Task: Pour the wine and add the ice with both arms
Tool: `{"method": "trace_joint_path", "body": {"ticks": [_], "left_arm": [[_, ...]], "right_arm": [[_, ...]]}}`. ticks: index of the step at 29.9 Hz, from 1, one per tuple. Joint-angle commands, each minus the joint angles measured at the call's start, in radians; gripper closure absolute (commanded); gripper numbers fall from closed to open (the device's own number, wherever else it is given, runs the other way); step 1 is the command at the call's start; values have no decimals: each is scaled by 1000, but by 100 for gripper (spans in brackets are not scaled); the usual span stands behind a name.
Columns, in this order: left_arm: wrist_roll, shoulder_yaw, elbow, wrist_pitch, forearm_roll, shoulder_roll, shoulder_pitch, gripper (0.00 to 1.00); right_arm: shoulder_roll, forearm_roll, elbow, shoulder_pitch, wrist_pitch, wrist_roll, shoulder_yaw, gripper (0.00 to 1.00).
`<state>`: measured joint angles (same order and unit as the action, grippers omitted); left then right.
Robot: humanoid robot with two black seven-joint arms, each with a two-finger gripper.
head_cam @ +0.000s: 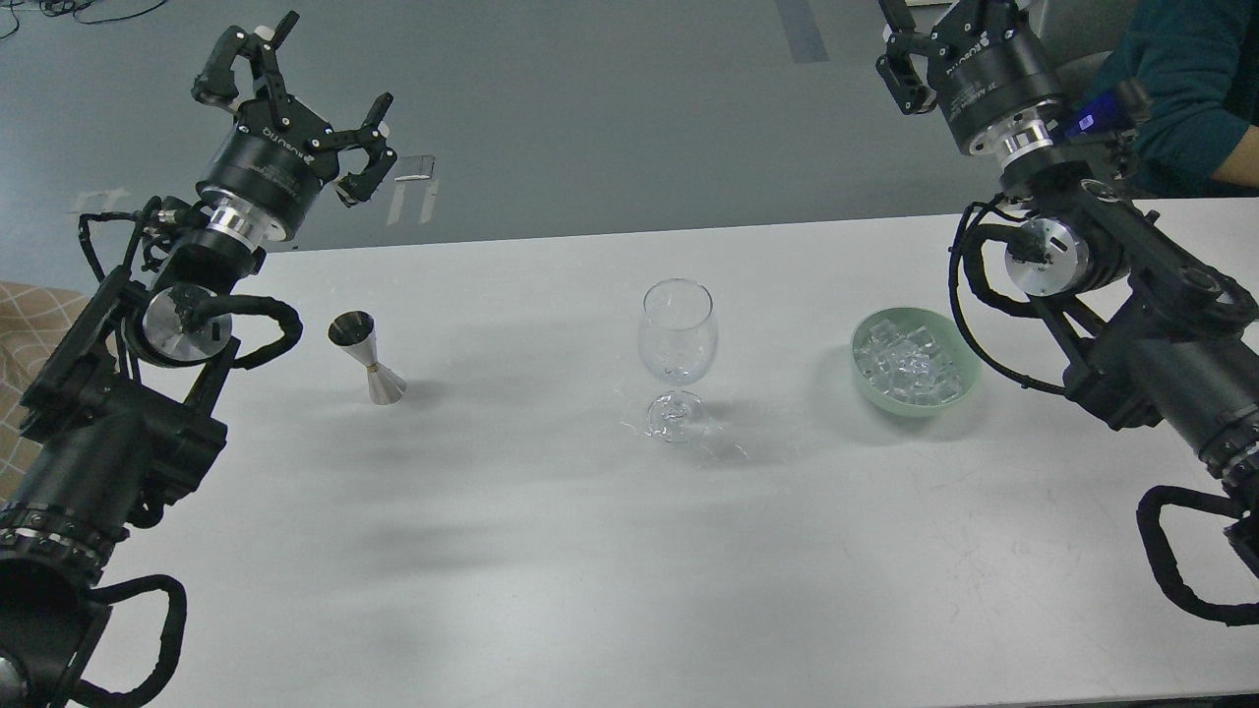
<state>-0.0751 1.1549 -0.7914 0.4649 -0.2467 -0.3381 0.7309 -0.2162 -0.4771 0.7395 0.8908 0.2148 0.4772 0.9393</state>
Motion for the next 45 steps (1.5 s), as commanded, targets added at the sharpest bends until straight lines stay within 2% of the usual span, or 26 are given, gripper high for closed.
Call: {"method": "trace_joint_path", "body": {"ticks": [1,16,22,31,37,45], "left_arm": [[1,-15,1,1,0,2,-4,2],[0,-14,6,-35,3,-4,12,2],[-8,-14,35,-129,6,1,5,2],[-17,-15,60,-103,7,2,-1,2],[-2,-17,116,-5,0,4,10,2],[-12,-15,121,-14,0,19,10,2]], "right_arm": [[-2,0,0,-1,0,-2,-2,0],[-2,2,-19,-4,-2,-2,-1,0],[0,8,-51,-6,-2,-3,-1,0],[-2,8,-51,-21,-20,-3,4,0],[3,9,-51,-24,-48,-3,7,0],[6,9,-45,-24,-34,-6,6,0]]}}
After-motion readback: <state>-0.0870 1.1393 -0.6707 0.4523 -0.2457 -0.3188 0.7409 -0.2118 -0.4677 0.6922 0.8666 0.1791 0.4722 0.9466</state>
